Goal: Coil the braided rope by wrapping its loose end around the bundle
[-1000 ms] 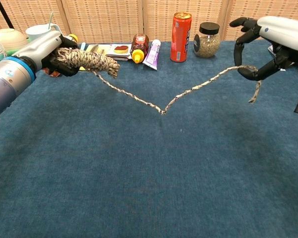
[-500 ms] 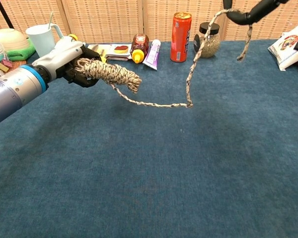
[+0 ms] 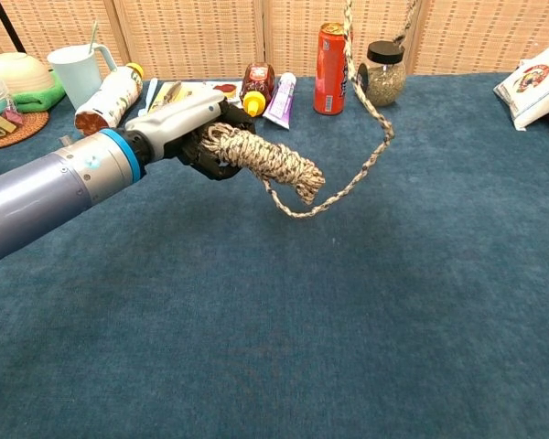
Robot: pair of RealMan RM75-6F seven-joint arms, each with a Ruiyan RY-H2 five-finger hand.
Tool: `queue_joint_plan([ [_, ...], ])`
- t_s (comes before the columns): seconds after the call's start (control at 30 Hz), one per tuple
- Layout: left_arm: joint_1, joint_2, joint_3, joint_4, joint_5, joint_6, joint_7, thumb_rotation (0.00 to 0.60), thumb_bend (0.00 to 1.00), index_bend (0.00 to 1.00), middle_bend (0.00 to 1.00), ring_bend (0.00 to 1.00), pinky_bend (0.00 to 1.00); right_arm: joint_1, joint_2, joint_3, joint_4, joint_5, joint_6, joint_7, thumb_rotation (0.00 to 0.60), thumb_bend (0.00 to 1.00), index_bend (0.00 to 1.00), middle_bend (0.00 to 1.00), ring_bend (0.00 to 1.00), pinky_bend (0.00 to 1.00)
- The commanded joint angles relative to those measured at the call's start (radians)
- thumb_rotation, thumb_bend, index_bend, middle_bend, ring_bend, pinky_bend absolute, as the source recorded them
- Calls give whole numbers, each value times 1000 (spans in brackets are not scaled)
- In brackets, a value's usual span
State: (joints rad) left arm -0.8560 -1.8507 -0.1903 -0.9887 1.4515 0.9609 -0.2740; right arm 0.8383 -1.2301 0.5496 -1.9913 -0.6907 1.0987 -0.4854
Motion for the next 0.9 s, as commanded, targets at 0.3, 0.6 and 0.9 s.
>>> queue_joint_plan([
  [0.3, -39, -43, 30, 68, 31, -25, -69, 600, 600, 790, 635, 634, 780, 268, 2, 133, 234, 433, -44, -44, 600, 565, 678, 0, 0, 0],
  [0.6, -45, 38, 46, -27, 59, -19, -208, 600, 600, 790, 635, 634, 780, 337, -19, 125, 437, 485, -75, -19, 600, 565, 683, 0, 0, 0],
  [0.9, -50, 139, 46, -153, 46, -60, -332, 600, 599, 791, 634, 633, 780, 291, -41, 94, 576, 510, -252, 114, 600, 565, 685, 0, 0, 0],
])
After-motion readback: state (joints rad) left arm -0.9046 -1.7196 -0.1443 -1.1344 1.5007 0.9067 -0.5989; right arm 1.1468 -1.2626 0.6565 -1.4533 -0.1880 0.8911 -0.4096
